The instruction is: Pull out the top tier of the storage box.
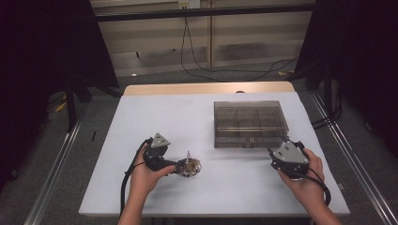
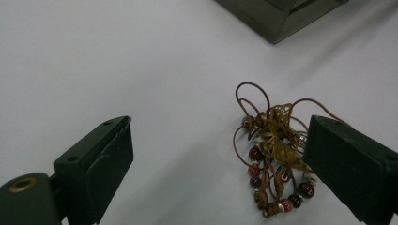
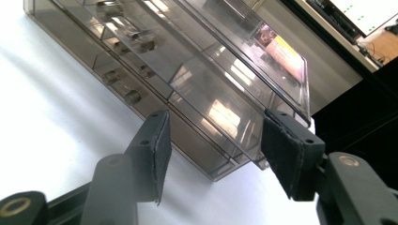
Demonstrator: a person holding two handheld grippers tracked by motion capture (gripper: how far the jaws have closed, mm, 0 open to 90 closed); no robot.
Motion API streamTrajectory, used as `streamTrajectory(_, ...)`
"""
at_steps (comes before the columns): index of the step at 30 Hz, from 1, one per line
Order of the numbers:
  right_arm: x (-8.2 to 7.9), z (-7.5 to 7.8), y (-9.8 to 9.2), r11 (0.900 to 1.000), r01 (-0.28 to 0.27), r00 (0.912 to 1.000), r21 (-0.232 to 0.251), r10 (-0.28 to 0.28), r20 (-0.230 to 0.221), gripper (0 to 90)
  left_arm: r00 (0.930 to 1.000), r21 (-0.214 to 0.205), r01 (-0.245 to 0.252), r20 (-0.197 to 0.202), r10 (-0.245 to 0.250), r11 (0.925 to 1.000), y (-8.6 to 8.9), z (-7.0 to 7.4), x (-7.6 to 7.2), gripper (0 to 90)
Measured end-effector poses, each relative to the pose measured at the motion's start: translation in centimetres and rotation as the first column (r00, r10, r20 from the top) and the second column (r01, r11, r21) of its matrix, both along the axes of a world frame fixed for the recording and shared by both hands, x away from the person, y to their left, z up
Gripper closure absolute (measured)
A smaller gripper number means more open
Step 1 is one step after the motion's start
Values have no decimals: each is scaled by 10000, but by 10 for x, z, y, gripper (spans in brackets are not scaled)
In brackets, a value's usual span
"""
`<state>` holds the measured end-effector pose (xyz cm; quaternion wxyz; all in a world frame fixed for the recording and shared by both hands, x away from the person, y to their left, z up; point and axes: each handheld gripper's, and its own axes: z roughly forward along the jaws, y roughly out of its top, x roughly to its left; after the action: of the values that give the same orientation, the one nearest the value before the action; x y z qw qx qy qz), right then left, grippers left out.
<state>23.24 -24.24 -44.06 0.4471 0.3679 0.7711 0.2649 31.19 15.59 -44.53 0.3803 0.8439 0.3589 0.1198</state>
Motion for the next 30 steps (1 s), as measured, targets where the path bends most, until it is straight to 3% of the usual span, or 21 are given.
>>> streamTrajectory(9,0,0,-10,9984,296,9995,479,-292,-90,392,9997,-298,226,-106,-229,9993,-17,1,4,86)
streamTrajectory(19,2,0,-18,9938,499,9987,995,-486,-154,369,9992,-610,355,216,-343,9975,-35,7,9,105)
streamTrajectory(21,2,0,-19,9931,552,9984,1037,-541,-136,364,9993,-756,355,113,-347,9965,-40,7,10,108)
streamTrajectory(30,2,2,-30,9823,736,9972,1720,-704,-247,356,9978,-633,639,223,-626,9959,-56,8,12,148)
